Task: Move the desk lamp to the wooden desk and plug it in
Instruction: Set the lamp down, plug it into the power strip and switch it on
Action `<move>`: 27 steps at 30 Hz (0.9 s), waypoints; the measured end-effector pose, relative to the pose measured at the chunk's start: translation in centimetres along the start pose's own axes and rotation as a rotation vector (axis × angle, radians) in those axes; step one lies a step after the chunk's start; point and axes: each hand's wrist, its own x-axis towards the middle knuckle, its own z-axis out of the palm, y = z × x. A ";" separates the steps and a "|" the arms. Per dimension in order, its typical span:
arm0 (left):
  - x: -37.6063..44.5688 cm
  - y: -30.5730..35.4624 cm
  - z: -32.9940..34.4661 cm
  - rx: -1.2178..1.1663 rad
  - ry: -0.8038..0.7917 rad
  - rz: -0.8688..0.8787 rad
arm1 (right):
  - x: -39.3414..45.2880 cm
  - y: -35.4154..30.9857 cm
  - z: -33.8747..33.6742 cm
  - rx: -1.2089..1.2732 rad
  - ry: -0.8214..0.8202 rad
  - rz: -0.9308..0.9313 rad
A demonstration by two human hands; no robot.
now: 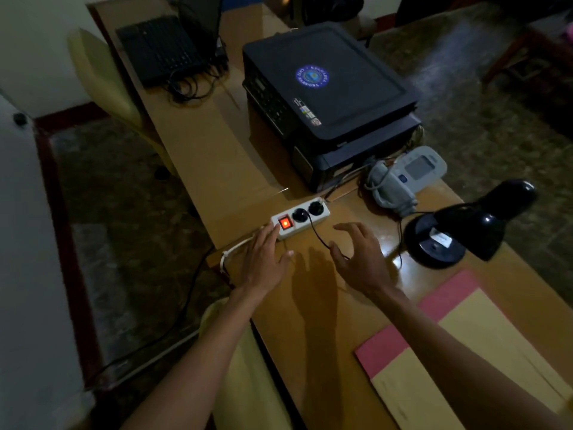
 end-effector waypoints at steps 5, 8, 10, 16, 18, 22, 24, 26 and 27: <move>-3.2 4.0 1.4 -0.017 0.101 0.109 | -4.5 5.1 -1.4 0.117 0.248 0.336; -5.3 7.0 4.5 -0.030 0.107 0.160 | -6.2 9.3 -3.6 0.168 0.288 0.546; -6.8 8.7 7.1 -0.040 0.061 0.199 | -7.0 12.3 -5.2 0.062 0.193 0.605; -10.5 9.6 14.2 0.117 -0.264 0.066 | -6.0 18.1 -8.7 -0.167 -0.092 0.476; -11.1 9.0 15.5 0.286 -0.296 0.078 | -5.2 19.0 -8.5 -0.158 -0.140 0.451; -11.0 8.3 16.6 0.390 -0.282 0.140 | -4.1 20.3 -7.5 -0.170 -0.096 0.428; -10.8 8.1 16.8 0.412 -0.269 0.156 | -4.0 21.1 -7.1 -0.183 -0.048 0.397; -10.8 8.0 17.0 0.414 -0.277 0.168 | -3.8 21.9 -7.1 -0.208 -0.024 0.365; -10.9 8.0 17.0 0.419 -0.282 0.172 | -3.7 22.4 -7.2 -0.209 -0.021 0.347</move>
